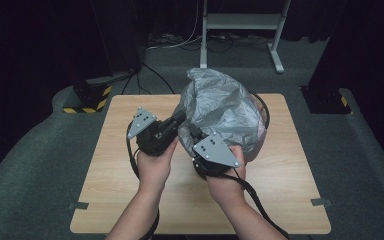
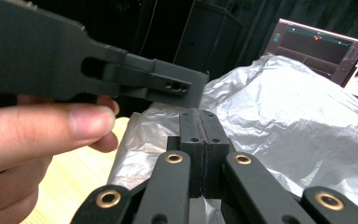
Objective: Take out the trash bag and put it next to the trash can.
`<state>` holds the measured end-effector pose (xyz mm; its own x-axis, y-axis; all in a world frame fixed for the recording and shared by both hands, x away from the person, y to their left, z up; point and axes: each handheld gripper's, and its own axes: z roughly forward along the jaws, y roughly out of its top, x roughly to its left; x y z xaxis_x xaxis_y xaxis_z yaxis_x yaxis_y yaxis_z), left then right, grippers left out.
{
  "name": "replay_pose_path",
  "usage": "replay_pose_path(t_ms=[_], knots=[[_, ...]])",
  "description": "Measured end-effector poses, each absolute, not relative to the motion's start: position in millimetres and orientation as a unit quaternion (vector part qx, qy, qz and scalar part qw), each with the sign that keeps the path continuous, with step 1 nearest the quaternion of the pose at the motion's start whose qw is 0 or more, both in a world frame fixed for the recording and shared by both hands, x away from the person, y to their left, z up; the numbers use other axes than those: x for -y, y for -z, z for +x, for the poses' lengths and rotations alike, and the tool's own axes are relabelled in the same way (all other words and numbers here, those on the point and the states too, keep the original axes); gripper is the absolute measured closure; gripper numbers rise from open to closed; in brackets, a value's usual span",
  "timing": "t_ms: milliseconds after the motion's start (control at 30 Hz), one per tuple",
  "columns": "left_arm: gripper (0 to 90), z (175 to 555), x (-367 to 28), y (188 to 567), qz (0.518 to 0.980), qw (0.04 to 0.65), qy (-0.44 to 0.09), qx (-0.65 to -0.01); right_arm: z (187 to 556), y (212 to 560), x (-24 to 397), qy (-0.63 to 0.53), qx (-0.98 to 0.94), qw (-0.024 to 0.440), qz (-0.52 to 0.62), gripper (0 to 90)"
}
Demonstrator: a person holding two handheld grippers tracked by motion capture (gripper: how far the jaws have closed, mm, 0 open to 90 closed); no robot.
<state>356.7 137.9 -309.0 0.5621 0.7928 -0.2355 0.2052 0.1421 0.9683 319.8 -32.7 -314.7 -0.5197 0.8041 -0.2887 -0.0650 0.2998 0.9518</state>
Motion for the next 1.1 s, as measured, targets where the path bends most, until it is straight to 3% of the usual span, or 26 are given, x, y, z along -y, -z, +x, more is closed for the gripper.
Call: replay_pose_path(t_ms=[300, 400, 533, 633, 733, 833, 900, 1100], knots=[[87.9, 359, -135, 309, 0.625, 0.63, -0.226, -0.401, 320, 327, 26, -0.515, -0.705, 0.419, 0.251, 89.8], [83.0, 358, -133, 307, 0.627, 0.628, -0.228, -0.401, 320, 328, 26, -0.516, -0.705, 0.418, 0.25, 89.8], [61.5, 352, -140, 296, 0.59, 0.644, -0.25, -0.418, 321, 328, 26, -0.518, -0.705, 0.416, 0.25, 89.7], [41.8, 352, -137, 288, 0.593, 0.633, -0.272, -0.417, 321, 328, 26, -0.519, -0.705, 0.415, 0.249, 89.8], [25.8, 365, -133, 288, 0.611, 0.616, -0.231, -0.44, 321, 329, 26, -0.519, -0.705, 0.415, 0.247, 89.7], [30.4, 370, -132, 292, 0.614, 0.605, -0.226, -0.453, 321, 328, 26, -0.52, -0.705, 0.414, 0.247, 89.8], [33.9, 378, -132, 298, 0.62, 0.603, -0.191, -0.464, 321, 329, 27, -0.523, -0.704, 0.41, 0.248, 89.7], [63.1, 380, -133, 300, 0.622, 0.612, -0.181, -0.455, 321, 329, 28, -0.525, -0.706, 0.408, 0.244, 89.7]])
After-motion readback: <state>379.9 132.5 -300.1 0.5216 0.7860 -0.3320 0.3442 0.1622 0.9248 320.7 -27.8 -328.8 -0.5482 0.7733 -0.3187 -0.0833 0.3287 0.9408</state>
